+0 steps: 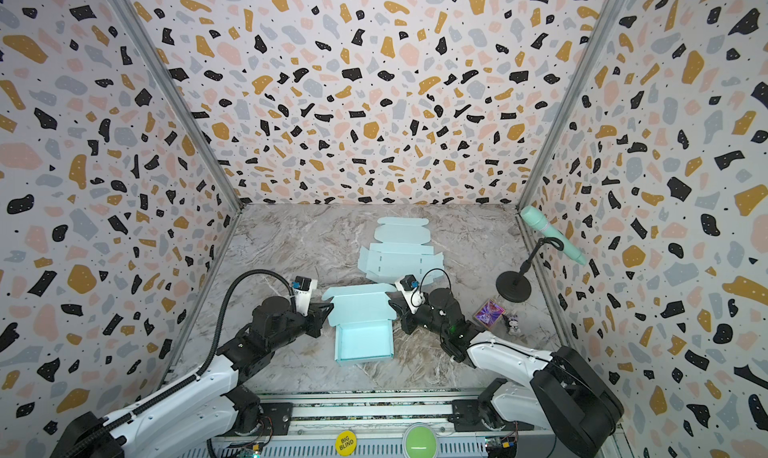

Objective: Fold the paper box

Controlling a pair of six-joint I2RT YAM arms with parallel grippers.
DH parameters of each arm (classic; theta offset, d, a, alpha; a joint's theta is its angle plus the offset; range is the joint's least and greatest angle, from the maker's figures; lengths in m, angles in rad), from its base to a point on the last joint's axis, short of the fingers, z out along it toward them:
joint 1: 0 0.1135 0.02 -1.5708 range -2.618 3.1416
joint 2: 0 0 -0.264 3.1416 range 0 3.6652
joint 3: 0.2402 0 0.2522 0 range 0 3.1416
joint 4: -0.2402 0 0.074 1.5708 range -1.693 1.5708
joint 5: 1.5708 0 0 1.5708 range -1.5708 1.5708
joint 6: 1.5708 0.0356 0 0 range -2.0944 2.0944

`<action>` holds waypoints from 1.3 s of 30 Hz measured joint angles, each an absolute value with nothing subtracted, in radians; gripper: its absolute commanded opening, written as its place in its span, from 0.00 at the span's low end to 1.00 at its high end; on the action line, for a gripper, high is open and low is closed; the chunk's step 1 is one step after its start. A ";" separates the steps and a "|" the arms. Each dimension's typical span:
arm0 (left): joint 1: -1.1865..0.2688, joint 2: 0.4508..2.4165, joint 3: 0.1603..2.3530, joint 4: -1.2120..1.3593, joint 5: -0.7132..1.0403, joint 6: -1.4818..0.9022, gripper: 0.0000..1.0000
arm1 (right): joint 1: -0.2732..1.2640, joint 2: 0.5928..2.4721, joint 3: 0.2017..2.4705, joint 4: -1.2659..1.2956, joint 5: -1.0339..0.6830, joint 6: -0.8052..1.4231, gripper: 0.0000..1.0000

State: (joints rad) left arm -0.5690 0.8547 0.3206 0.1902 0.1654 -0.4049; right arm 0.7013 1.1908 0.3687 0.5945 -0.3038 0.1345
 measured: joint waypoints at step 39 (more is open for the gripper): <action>-0.805 1.069 0.247 0.602 -0.434 -0.494 0.08 | 0.824 1.340 0.478 0.669 -0.060 0.239 0.13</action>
State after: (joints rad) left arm -0.8047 1.0687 0.2466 0.6022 -0.4343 -0.4938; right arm 0.8242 1.3396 0.4778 0.6693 -0.0601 0.2394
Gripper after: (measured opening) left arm 0.073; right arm 0.126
